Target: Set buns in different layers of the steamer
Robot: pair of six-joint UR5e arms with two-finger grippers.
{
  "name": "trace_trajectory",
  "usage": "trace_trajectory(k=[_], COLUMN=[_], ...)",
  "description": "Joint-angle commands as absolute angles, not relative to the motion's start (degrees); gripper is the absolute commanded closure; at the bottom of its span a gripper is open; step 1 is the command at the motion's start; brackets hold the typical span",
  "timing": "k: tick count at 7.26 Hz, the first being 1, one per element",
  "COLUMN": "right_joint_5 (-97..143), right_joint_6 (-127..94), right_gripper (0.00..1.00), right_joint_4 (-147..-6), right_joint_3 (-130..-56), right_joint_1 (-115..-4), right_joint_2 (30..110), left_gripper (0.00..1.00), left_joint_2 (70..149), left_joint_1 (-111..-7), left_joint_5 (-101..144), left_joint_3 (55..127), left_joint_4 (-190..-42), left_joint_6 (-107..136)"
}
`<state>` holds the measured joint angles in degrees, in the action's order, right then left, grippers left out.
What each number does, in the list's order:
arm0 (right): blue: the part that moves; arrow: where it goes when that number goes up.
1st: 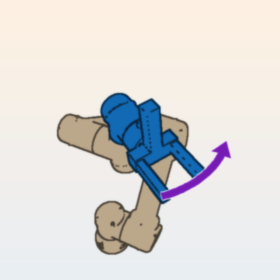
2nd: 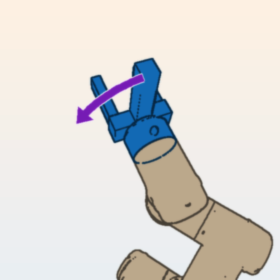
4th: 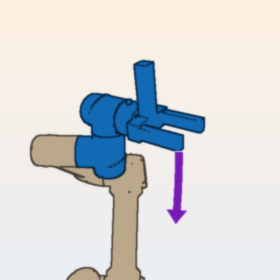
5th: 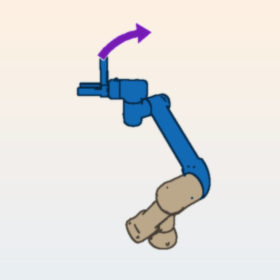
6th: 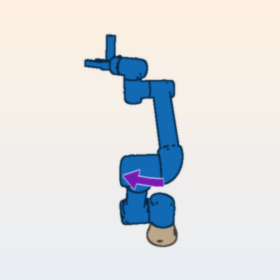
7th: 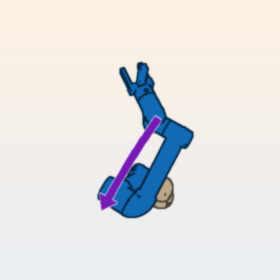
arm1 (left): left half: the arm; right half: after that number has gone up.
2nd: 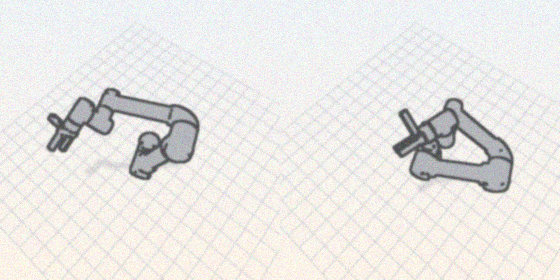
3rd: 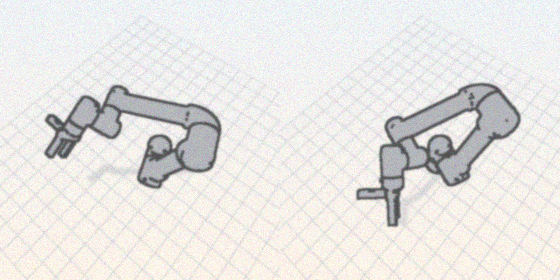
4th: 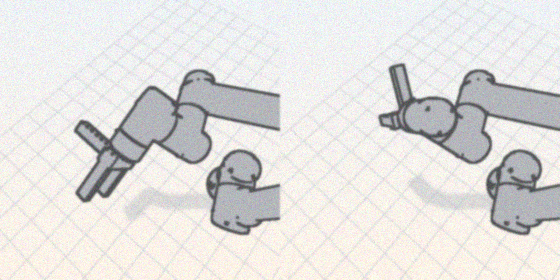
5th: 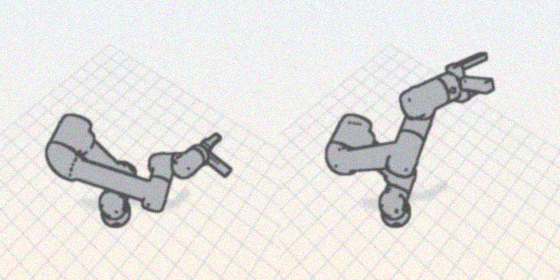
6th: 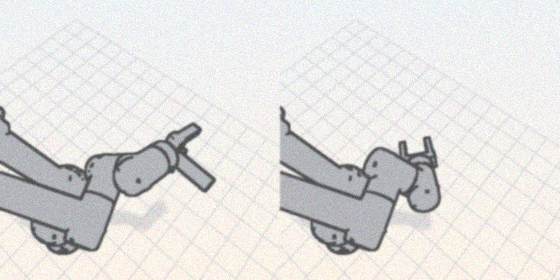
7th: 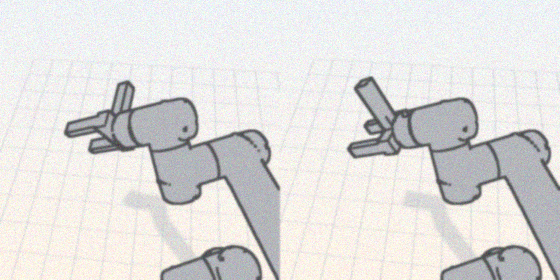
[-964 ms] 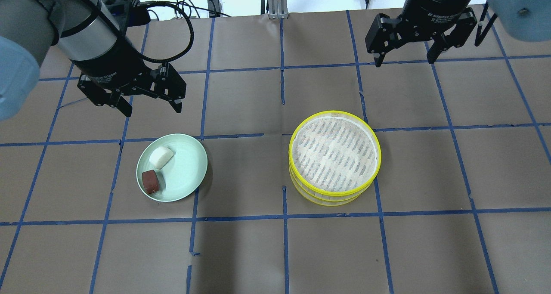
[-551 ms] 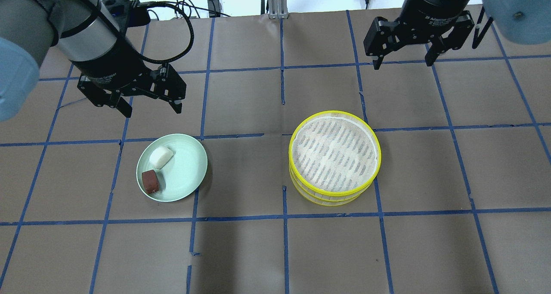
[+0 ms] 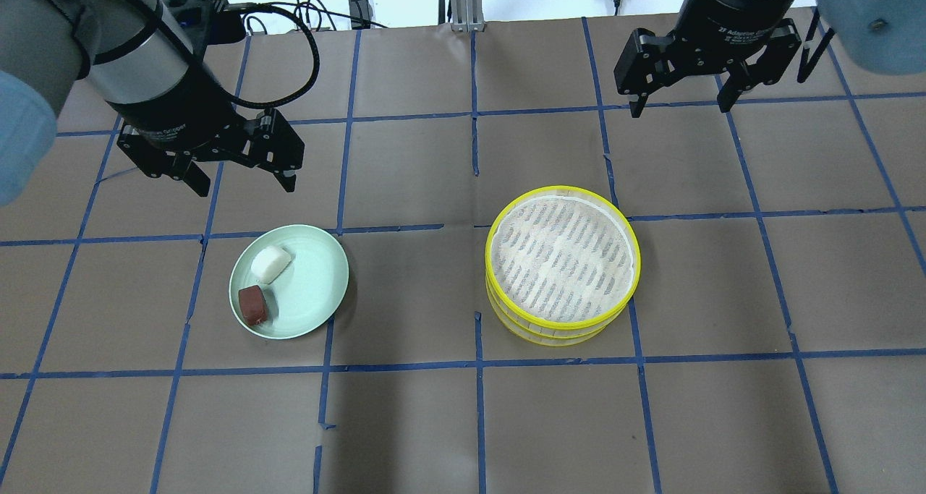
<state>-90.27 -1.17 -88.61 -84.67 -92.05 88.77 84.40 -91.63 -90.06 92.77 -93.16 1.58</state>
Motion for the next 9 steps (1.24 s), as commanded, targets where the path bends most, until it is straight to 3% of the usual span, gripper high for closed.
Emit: trace_trajectory(k=[1,9], right_joint_5=[-90.26,-90.35], right_joint_6=[-1.14,-1.14], right_gripper=[0.00,0.00], right_joint_4=[-88.59,-88.68], right_joint_3=[-84.64,-84.64], right_joint_1=[-91.93,-91.85], right_joint_2=[88.77,88.77], left_gripper=[0.00,0.00], left_joint_2=[84.55,83.76], left_joint_1=[-91.93,-92.11], left_joint_5=[-91.22,-94.66], left_joint_3=[92.81,92.46], left_joint_4=[-91.06,-90.97], left_joint_6=[1.14,1.85])
